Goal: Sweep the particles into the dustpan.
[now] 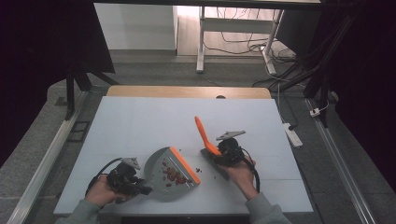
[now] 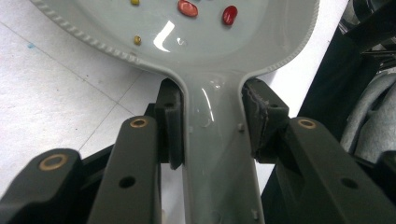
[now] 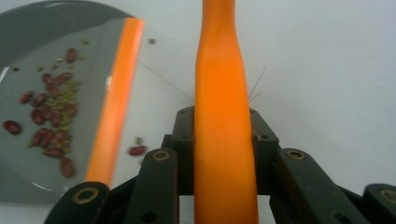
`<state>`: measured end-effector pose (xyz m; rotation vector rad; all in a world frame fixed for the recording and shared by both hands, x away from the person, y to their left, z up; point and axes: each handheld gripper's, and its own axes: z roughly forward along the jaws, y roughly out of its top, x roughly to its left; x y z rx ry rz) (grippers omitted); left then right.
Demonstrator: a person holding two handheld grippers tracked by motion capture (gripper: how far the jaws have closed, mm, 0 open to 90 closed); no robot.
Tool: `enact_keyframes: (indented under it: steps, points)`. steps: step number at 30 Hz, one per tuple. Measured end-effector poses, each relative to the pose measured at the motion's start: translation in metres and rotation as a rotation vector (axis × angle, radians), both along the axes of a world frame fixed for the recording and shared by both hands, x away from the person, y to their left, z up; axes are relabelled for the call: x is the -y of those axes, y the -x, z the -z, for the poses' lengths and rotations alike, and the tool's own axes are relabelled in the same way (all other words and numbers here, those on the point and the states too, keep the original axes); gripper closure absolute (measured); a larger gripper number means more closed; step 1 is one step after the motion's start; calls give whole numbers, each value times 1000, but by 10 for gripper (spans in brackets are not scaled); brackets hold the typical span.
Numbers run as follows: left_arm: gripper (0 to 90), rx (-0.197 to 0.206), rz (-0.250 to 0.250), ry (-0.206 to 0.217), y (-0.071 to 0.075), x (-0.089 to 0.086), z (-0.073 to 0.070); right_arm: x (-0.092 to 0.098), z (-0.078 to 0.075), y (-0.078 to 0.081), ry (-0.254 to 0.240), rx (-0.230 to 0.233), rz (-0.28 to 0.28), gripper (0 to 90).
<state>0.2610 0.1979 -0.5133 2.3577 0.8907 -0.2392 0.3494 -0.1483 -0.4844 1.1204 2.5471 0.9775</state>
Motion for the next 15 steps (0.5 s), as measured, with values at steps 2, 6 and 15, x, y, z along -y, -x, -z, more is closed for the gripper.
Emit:
enact_keyframes:
  steps: [2, 6, 15]
  points:
    - [620, 1, 3, -2, 0, 0, 0, -14, 2, 3, -2, 2, -22, 705]
    - [620, -1, 10, -7, 0, 0, 0, -40, 4, 9, 0, 11, -60, 706]
    - [620, -3, 8, -9, 0, 1, 1, -77, 5, 12, -71, 16, -111, 706]
